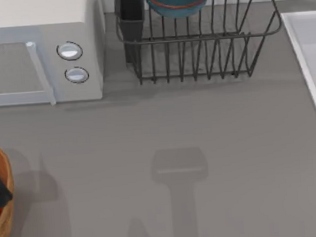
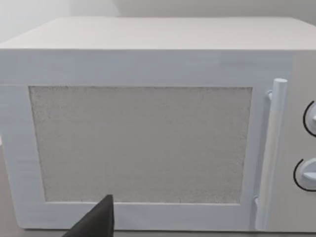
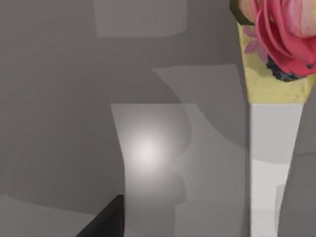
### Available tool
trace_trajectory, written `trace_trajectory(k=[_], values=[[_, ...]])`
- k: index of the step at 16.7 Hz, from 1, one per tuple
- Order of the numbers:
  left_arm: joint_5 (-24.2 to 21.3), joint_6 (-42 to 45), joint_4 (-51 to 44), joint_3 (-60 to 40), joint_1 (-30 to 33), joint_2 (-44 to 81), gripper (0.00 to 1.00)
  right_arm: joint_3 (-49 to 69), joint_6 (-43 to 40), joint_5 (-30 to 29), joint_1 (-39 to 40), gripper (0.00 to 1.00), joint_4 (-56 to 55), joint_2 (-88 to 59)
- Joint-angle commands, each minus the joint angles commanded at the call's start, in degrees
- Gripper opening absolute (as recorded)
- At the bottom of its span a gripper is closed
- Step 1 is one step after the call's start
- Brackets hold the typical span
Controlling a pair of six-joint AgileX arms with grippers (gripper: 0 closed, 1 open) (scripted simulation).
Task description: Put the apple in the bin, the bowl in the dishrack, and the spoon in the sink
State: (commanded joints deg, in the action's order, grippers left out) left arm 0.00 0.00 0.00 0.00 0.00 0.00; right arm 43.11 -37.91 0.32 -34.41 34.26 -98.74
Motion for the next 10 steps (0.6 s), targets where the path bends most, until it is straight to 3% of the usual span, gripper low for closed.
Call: trace_trajectory(k=[4,10], values=[[0.0,0.0,0.0,0.0,0.0,0.0,1.0,0.0,0.0,0.0,0.0,0.02,0.0,0.0],[0.0,0.0,0.0,0.0,0.0,0.0,1.0,0.0,0.0,0.0,0.0,0.0,0.0,0.0]])
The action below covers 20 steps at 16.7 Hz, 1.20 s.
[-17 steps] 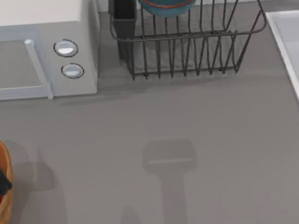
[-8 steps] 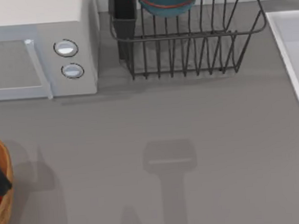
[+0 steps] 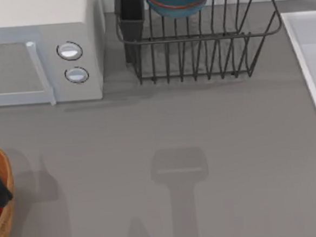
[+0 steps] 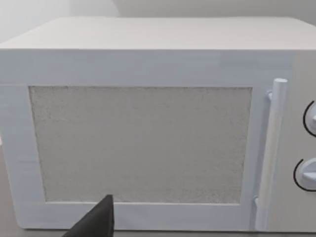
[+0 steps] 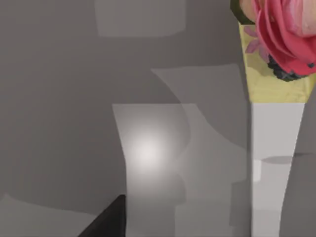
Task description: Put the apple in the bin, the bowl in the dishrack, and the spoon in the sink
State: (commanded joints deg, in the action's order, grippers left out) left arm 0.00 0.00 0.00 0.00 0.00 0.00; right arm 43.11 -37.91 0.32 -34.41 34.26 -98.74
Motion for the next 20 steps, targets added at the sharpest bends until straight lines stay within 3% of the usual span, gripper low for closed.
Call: trace_trajectory(k=[7,14,20], values=[[0.0,0.0,0.0,0.0,0.0,0.0,1.0,5.46,0.19,0.92,-0.33,0.0,8.24,5.9],[0.0,0.0,0.0,0.0,0.0,0.0,1.0,15.3,-0.03,0.92,-0.36,0.0,27.29,11.82],[0.0,0.0,0.0,0.0,0.0,0.0,1.0,16.98,0.14,0.91,-0.24,0.0,28.97,13.22]])
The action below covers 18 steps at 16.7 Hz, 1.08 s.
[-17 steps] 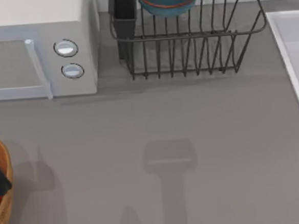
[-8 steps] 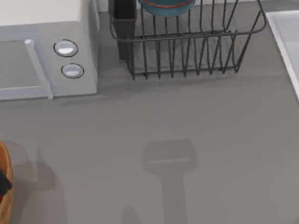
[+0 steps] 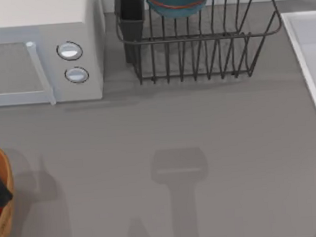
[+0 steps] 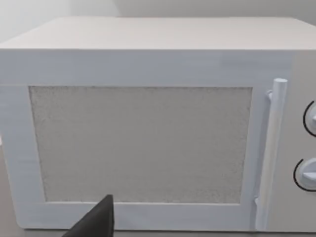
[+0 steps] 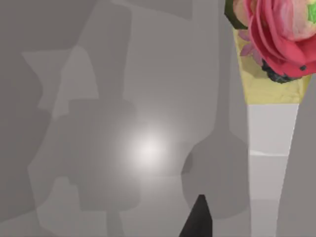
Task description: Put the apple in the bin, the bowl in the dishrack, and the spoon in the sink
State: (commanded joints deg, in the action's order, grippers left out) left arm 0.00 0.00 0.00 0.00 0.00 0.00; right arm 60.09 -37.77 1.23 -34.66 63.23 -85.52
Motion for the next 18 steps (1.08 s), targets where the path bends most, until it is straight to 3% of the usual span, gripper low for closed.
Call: trace_trajectory(k=[4,8,18], values=[[0.0,0.0,0.0,0.0,0.0,0.0,1.0,3.69,0.94,0.01,0.85,0.0,1.66,-3.21],[0.0,0.0,0.0,0.0,0.0,0.0,1.0,16.99,4.06,-0.08,4.05,0.0,7.03,-14.15],[0.0,0.0,0.0,0.0,0.0,0.0,1.0,78.7,17.83,-0.44,17.45,0.0,26.39,-53.58]])
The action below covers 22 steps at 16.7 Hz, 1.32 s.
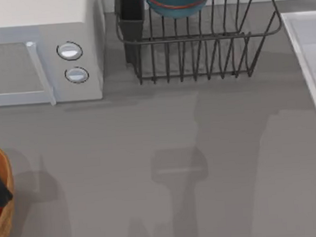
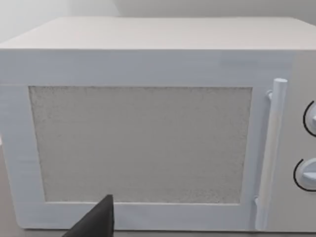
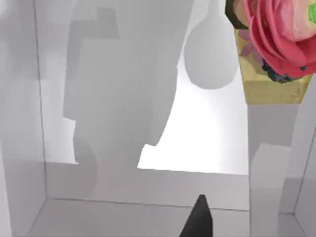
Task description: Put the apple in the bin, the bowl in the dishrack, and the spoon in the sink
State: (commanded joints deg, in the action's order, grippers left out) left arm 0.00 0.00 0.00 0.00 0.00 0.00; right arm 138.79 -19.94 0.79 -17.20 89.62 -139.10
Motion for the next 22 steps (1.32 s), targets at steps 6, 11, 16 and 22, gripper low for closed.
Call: trace_trajectory(k=[6,11,16,22], values=[[0.0,0.0,0.0,0.0,0.0,0.0,1.0,23.47,7.29,-0.56,6.86,0.0,6.65,-15.39],[0.0,0.0,0.0,0.0,0.0,0.0,1.0,27.44,8.84,-0.75,8.32,0.0,7.69,-18.1],[0.0,0.0,0.0,0.0,0.0,0.0,1.0,26.4,8.91,-0.63,8.03,0.0,6.78,-17.64],[0.0,0.0,0.0,0.0,0.0,0.0,1.0,10.7,8.84,-0.45,8.35,0.0,-3.37,-12.49]])
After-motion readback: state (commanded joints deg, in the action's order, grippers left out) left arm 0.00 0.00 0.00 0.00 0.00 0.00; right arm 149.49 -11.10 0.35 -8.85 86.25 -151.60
